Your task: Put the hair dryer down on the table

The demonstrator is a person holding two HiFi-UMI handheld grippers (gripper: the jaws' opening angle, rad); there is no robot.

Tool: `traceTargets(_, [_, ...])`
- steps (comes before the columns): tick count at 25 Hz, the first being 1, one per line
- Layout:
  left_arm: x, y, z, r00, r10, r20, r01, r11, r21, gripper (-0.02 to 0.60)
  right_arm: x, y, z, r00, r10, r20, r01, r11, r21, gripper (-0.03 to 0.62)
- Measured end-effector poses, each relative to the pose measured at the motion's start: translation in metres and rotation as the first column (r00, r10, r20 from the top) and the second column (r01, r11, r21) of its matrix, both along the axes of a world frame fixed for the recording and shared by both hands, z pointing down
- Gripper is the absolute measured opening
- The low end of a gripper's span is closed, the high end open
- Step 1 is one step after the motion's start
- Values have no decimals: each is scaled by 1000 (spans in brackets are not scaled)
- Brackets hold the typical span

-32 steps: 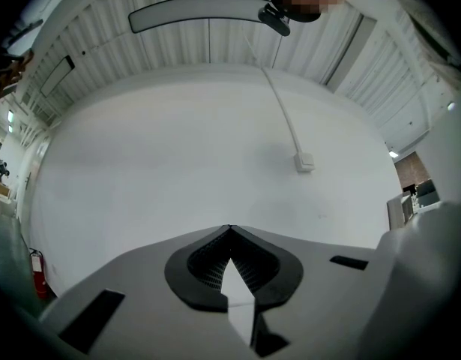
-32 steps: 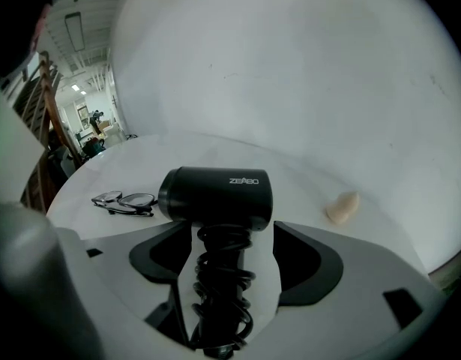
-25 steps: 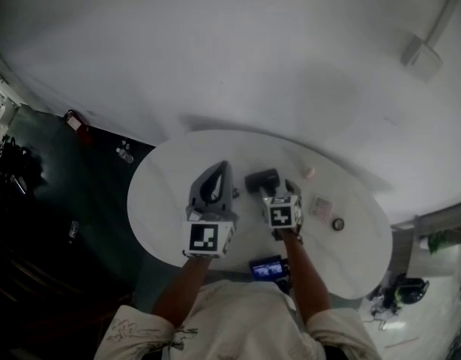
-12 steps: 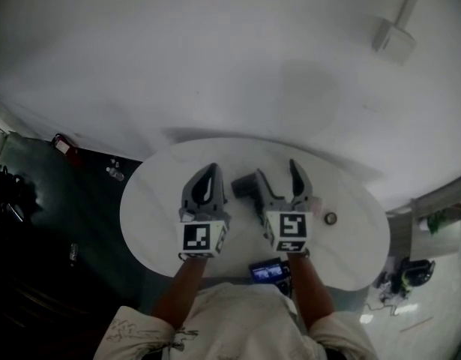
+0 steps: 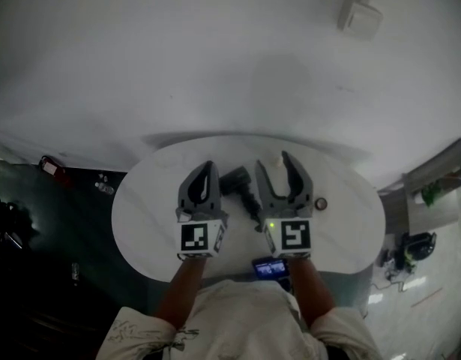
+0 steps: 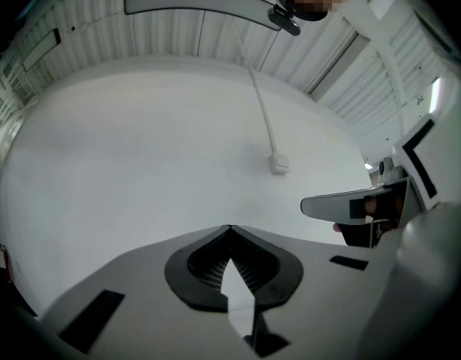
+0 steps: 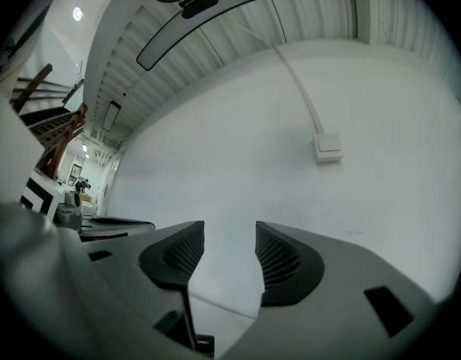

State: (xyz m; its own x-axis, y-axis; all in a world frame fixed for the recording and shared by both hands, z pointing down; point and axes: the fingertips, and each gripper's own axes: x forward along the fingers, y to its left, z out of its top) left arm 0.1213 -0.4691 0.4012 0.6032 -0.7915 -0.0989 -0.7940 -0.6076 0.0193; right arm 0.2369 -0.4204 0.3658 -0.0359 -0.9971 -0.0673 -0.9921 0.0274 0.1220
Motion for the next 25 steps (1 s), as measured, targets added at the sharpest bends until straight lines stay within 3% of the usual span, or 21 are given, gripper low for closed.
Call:
traceTargets(10, [15, 8, -2, 999, 36, 13, -37, 999, 8, -3, 12, 8, 2, 999, 49, 20, -49, 999, -6, 8])
traceTargets(19, [18, 9, -1, 999, 39, 34, -40, 999, 23, -3, 11, 3, 8, 999, 43, 3, -43, 999, -28, 5])
traceTargets(25, [19, 8, -4, 999, 35, 30, -36, 999, 35, -3, 22, 2, 10, 998, 47, 48, -45, 998, -39, 5])
